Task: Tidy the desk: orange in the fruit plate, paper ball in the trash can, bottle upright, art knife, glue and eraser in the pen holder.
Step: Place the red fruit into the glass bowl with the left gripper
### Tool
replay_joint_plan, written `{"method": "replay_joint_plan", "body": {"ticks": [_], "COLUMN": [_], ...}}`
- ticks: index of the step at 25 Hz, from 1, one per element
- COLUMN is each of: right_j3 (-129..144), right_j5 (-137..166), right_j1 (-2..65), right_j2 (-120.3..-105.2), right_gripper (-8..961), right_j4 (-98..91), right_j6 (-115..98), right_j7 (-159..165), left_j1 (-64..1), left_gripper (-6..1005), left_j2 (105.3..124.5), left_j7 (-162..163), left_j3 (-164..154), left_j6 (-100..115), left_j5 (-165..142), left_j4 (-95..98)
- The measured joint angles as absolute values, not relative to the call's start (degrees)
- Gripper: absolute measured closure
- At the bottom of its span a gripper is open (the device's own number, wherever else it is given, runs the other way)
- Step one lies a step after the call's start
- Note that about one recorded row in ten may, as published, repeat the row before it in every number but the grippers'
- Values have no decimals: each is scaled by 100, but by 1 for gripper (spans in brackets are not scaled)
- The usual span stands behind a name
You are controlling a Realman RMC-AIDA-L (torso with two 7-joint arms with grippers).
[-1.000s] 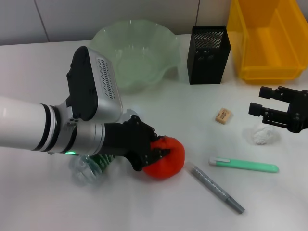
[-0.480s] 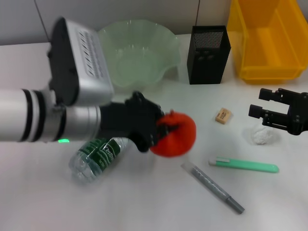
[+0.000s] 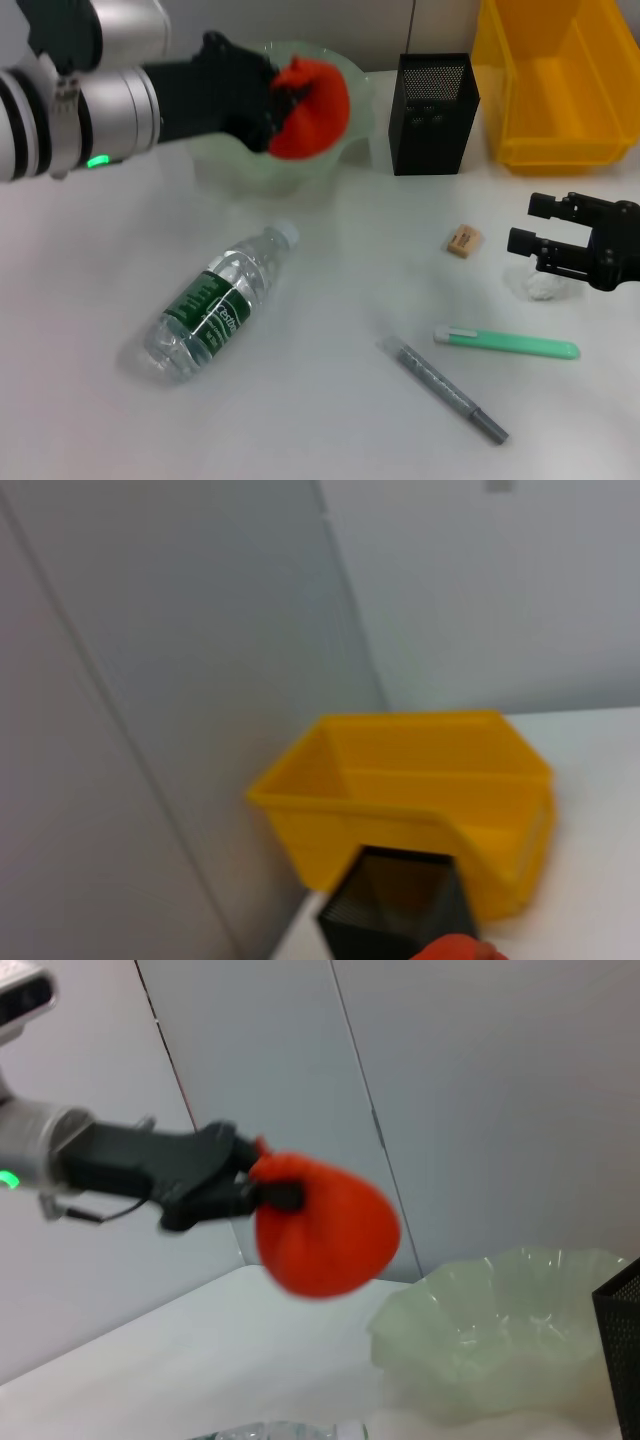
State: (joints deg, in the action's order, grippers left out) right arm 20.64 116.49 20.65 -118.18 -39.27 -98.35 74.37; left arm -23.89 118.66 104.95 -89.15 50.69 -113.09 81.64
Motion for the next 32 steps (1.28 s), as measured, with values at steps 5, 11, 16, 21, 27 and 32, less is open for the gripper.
{"method": "replay_joint_plan", "body": {"ticks": [5, 11, 16, 21, 27, 32], "right_j3": [2095, 2101, 2100, 2104, 2109, 2109], "right_j5": [11665, 11673, 11673, 11678, 11680, 11680], "right_j1": [2060, 2030, 2012, 2018, 2019, 2003], "right_j2": [-11855, -11874, -11874, -11875, -11879, -11882], "right_gripper": [249, 249, 248, 249, 249, 248], "right_j4": [-3920, -3920, -3920, -3920, -3920, -3920], "right_j6": [-9859, -9871, -9869, -9837, -9849, -9868], "right_j7": [7430, 7422, 7420, 7418, 7417, 7417], "left_j1": [-2806, -3238, -3452, -3585, -3766, -3950], "left_gripper": [935, 938, 921, 890, 852, 744], "left_j2": [11863, 11872, 11900, 11914, 11913, 11912], "left_j7": [10489, 10376, 10190, 10095, 10091, 10143], "left_j3": [-8743, -8718, -8767, -8786, -8806, -8834], "left_j6": [4396, 3658, 3113, 2825, 2511, 2365], "left_j5": [-11322, -11325, -11327, -11326, -11293, -11286], "left_j4": [7554, 6700, 6205, 5945, 5592, 5239]}}
